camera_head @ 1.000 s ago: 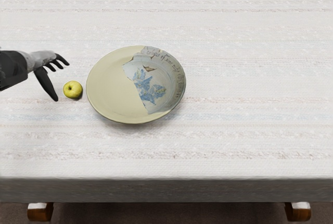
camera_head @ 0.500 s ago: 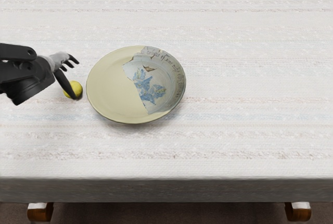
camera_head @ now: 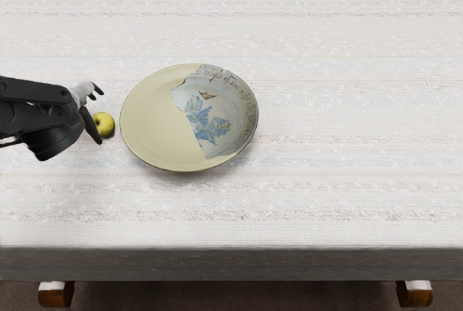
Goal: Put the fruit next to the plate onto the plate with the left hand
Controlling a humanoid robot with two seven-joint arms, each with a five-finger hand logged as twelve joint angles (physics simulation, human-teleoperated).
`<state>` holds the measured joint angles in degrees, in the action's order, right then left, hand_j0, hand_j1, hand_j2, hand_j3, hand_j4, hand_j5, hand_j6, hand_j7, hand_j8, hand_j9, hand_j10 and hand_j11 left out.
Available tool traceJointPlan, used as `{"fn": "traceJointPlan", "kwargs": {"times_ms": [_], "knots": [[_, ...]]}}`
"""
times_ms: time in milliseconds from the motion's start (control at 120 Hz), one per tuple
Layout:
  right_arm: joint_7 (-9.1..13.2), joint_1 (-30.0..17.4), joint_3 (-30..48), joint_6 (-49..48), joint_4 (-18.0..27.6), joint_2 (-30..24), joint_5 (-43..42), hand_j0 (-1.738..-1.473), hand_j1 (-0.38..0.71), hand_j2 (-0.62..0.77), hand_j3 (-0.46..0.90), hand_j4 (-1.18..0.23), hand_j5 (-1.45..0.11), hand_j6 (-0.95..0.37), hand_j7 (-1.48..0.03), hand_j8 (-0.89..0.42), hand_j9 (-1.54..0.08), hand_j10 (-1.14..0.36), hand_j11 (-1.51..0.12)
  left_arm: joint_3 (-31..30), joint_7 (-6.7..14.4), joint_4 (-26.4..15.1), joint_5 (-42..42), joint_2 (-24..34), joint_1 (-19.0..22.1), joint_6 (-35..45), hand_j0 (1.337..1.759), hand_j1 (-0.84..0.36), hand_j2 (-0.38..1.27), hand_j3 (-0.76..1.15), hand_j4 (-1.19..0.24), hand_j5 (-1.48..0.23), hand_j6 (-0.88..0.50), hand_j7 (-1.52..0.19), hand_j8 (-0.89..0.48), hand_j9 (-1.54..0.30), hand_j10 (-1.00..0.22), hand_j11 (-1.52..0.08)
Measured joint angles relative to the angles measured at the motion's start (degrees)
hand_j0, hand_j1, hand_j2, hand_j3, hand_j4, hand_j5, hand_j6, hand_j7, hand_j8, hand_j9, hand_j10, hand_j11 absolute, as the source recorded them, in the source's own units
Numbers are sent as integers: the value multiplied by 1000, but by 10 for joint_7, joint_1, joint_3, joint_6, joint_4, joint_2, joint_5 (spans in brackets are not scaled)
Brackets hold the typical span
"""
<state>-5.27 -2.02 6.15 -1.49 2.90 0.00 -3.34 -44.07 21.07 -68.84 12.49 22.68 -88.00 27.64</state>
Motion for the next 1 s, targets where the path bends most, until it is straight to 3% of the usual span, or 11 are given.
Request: {"fn": "traceJointPlan", "kwargs": {"times_ms": [633,1000], "knots": [[0,0,0,0,0,0,0,-1658,-303,-8,0,-39,-50,-39,-50,-39,-50,-39,-50,40,-1,13,-5,-4,32,6,1658,22,56,0,-274,-356,-274,-355,-274,-355,-274,-355],[0,0,0,0,0,0,0,-1658,-303,-8,0,-39,-50,-39,-50,-39,-50,-39,-50,41,-1,13,-3,-8,35,26,1658,-114,79,0,-387,-503,-388,-503,-388,-503,-387,-503]]}}
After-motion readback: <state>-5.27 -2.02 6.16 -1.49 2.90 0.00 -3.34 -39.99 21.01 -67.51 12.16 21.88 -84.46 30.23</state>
